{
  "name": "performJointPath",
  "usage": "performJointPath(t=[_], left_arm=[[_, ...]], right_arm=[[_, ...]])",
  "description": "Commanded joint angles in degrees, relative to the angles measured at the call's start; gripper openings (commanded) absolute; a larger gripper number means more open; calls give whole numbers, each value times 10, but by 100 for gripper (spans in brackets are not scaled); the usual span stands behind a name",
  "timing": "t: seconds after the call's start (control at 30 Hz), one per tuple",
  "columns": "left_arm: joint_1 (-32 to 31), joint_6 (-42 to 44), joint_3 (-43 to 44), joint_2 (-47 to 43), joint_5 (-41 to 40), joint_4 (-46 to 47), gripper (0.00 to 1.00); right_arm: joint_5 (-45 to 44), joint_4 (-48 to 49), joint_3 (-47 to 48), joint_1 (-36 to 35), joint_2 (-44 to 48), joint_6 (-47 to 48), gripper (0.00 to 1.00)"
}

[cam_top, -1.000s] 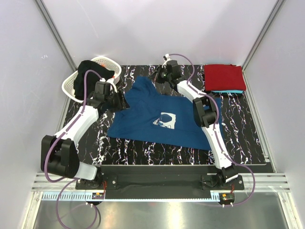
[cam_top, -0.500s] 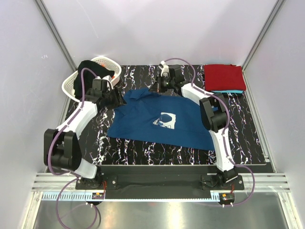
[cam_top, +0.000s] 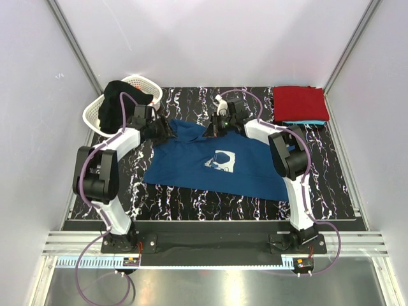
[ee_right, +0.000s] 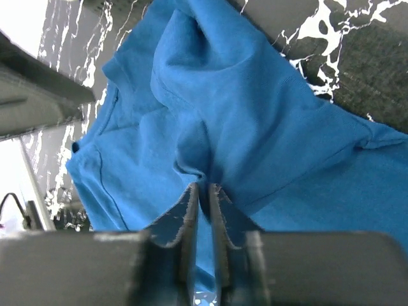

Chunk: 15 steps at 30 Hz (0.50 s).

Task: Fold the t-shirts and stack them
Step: Fold the tshirt

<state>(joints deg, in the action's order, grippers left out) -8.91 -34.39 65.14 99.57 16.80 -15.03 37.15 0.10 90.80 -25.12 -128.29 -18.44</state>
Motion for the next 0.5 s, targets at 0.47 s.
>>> performJointPath(t=[0.47], left_arm=[[-6,64,86,120,-17,57,48]], right_arm=[[-150,-26,-131,10,261,-49,45]])
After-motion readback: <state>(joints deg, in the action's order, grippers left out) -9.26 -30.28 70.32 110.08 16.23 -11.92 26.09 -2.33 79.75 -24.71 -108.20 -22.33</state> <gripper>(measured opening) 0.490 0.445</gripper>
